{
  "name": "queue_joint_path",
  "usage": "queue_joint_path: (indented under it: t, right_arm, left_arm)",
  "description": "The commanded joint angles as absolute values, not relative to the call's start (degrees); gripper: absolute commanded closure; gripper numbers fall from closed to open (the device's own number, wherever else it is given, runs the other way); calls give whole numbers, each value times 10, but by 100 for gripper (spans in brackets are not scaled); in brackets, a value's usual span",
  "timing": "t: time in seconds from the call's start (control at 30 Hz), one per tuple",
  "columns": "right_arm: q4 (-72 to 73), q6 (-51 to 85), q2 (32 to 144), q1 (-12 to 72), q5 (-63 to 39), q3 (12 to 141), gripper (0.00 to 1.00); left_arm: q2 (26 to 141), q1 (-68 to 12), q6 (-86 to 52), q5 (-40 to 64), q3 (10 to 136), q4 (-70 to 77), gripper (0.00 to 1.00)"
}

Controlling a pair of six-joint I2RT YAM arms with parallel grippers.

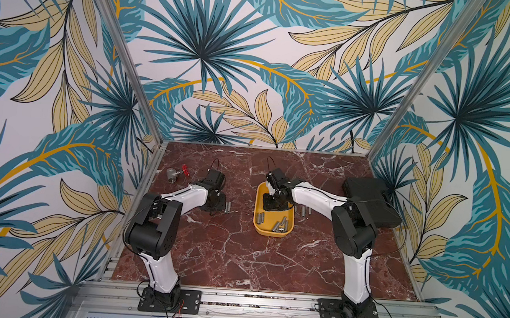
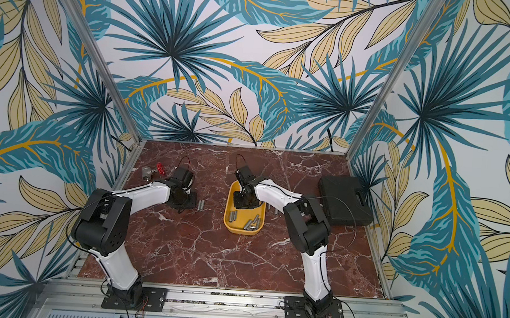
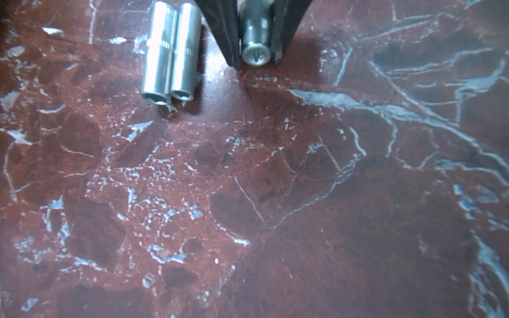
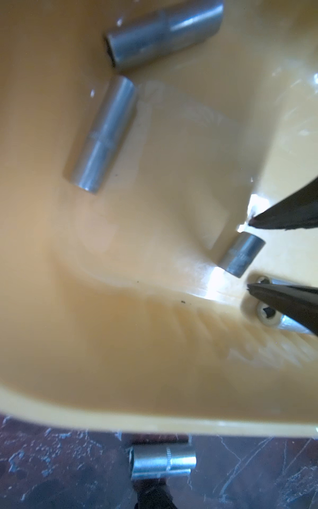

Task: Take out the socket from the storage box
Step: Place the socket head at the center of the board.

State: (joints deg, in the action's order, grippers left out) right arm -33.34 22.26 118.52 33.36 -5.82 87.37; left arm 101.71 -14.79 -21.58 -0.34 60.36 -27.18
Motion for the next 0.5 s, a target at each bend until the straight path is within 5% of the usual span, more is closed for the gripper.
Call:
queue_joint_path:
  t: [0.0,0.47]
  right_arm:
    - [-353,202,1201,336,-57,883,65]
    - [-380,161,1225,338,-40,920,66]
  left_arm:
    - [1021,-146,-220,0,588,-264,72]
    - [969,-145,-225,-4,588,-279,63]
